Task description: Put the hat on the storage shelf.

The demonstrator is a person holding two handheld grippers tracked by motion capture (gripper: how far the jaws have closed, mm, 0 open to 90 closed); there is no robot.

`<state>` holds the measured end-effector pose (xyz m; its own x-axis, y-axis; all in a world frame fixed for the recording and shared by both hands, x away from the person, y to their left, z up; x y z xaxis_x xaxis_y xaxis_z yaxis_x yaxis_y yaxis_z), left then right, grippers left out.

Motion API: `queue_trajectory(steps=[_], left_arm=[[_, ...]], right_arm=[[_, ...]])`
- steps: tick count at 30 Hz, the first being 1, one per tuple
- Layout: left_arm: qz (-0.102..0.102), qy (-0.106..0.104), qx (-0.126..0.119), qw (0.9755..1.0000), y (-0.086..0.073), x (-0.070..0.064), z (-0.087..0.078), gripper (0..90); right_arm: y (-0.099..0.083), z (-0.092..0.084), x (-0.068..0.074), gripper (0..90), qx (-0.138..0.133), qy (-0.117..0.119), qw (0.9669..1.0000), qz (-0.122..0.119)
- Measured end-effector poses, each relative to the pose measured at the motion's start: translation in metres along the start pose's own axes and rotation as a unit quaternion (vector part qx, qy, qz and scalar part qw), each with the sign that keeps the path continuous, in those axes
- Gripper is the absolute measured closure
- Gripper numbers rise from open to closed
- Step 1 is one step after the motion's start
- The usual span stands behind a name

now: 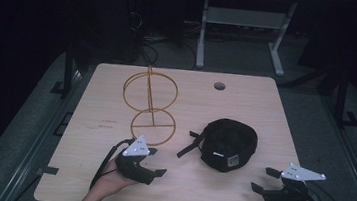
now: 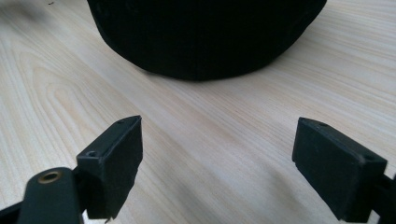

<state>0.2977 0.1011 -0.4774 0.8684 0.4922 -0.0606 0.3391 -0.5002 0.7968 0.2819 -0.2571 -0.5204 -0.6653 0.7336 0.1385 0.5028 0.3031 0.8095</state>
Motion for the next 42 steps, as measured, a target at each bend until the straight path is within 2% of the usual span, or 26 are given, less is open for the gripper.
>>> queue_trajectory(steps=[9,12,23,42], left_arm=[[0.028,-0.014,0.004,0.9995,0.027,-0.012,0.007,23.5],[0.030,-0.019,0.002,0.9994,0.035,-0.014,0.008,23.5],[0.048,-0.031,0.009,0.9983,0.053,-0.019,0.015,23.7],[0.077,-0.062,0.024,0.9948,0.087,-0.036,0.044,24.6]], right_arm=[[0.000,-0.002,0.000,15.7,-0.004,0.002,1.0000,0.003],[0.000,-0.001,0.000,15.7,-0.003,0.003,1.0000,0.004],[0.000,-0.002,-0.002,15.6,-0.004,0.004,1.0000,0.007],[-0.001,-0.001,-0.002,15.6,-0.002,0.007,1.0000,0.005]])
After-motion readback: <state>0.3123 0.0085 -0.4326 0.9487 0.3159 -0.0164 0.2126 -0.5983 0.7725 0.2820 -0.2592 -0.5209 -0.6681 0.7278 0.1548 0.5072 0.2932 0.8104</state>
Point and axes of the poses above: each handheld gripper's, and its own axes: z roughly forward along the jaws, y roughly out of its top, x roughly to its left, the point moved 8 cm from there along z, roughly forward along the jaws, and after that the axes turned 1 degree about -x, right-handed, at the moved point
